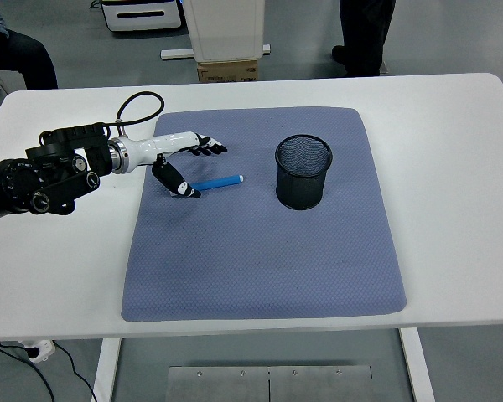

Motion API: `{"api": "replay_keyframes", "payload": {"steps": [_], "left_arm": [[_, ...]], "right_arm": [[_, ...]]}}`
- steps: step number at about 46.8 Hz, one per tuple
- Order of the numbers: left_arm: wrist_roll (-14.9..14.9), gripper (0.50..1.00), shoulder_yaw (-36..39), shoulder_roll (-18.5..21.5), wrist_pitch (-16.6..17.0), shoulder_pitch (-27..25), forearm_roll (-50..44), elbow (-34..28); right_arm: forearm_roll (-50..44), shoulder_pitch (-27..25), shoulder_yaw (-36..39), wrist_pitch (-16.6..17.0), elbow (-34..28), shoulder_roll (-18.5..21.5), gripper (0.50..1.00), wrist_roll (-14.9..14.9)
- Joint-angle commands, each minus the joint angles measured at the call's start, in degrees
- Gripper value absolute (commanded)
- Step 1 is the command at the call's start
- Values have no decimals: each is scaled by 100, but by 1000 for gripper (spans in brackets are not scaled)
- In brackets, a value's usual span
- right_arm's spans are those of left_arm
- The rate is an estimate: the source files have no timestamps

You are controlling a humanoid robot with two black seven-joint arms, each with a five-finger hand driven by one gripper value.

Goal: Left hand places marker in pen holder

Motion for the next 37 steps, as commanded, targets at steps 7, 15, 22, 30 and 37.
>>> {"api": "replay_keyframes", "payload": {"steps": [7,15,22,30,37], "left_arm": [[-43,862,1,-1,94,54,0,-1],[-166,810,290,-10,402,89,0,-1],[-219,783,317,-19,516,107,9,-1],[-245,725,308,-45,560,116,0,-1],[-333,707,317,-54,560,125,0,-10]], "right_arm": [[0,0,0,1,-4,0,1000,-1],[0,0,0,1,-4,0,1000,-1],[0,0,0,1,5,0,1000,-1],[0,0,0,1,5,0,1000,-1],[0,0,0,1,-4,0,1000,-1]]}}
